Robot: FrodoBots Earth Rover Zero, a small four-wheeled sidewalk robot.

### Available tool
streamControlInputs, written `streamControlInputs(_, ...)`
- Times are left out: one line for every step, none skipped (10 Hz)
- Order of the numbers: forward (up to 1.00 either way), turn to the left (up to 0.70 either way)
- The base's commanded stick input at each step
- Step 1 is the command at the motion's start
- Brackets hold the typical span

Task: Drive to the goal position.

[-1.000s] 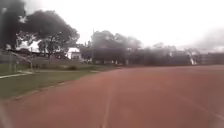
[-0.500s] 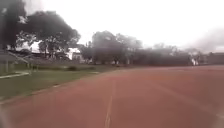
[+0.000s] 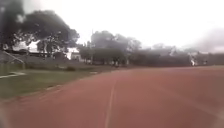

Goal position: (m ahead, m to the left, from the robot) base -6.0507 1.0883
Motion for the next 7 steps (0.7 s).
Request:
streamControlInputs(0.70,0.01)
streamControlInputs(0.70,0.01)
streamControlInputs(0.70,0.01)
streamControlInputs(0.70,0.01)
streamControlInputs(0.70,0.01)
streamControlInputs(0.70,0.01)
streamControlInputs(0.70,0.01)
